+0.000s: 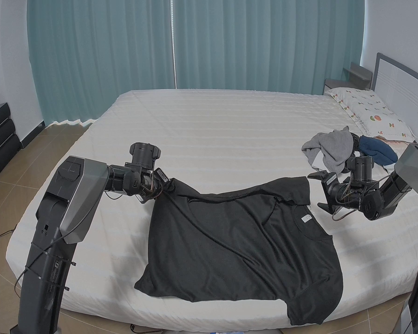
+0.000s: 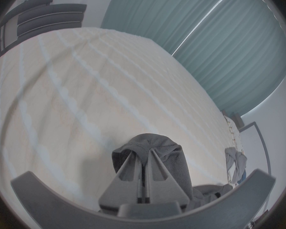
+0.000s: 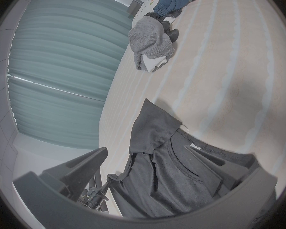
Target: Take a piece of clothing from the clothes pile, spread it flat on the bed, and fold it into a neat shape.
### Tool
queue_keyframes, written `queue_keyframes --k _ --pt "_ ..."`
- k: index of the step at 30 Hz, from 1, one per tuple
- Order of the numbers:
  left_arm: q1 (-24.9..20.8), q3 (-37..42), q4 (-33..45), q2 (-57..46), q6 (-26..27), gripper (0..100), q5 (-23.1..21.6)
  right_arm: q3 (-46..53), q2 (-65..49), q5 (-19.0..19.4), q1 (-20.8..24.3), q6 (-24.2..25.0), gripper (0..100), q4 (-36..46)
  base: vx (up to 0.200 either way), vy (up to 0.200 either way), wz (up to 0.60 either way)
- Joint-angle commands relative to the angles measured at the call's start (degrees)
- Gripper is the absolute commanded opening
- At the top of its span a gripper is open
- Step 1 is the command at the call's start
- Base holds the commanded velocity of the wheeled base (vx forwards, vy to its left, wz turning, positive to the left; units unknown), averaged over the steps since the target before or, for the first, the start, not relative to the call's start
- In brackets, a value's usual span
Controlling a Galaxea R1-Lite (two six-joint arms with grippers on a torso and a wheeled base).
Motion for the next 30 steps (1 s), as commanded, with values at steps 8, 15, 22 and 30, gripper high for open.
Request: queue_keyframes --k 8,15,22,30 --pt "0.85 0.01 -2.5 0.3 0.31 0 1.99 1.48 0.04 -0.01 0.92 -0.02 100 -3.83 0.0 0.0 0.0" --pt "0.94 0.01 -1.27 0.57 0.57 100 1.73 1.48 -0.31 -0.01 1.62 0.15 100 -4.01 0.0 0.0 0.0" --pt "3.14 0.01 6.02 -4.44 -3.3 100 0.41 0.25 -1.19 -0.01 2.68 0.15 100 -3.48 0.0 0.0 0.0" --pt "4.46 17.57 6.11 -16.92 -5.32 100 -9.7 -3.79 -0.4 -0.27 5.4 0.06 100 3.81 0.0 0.0 0.0"
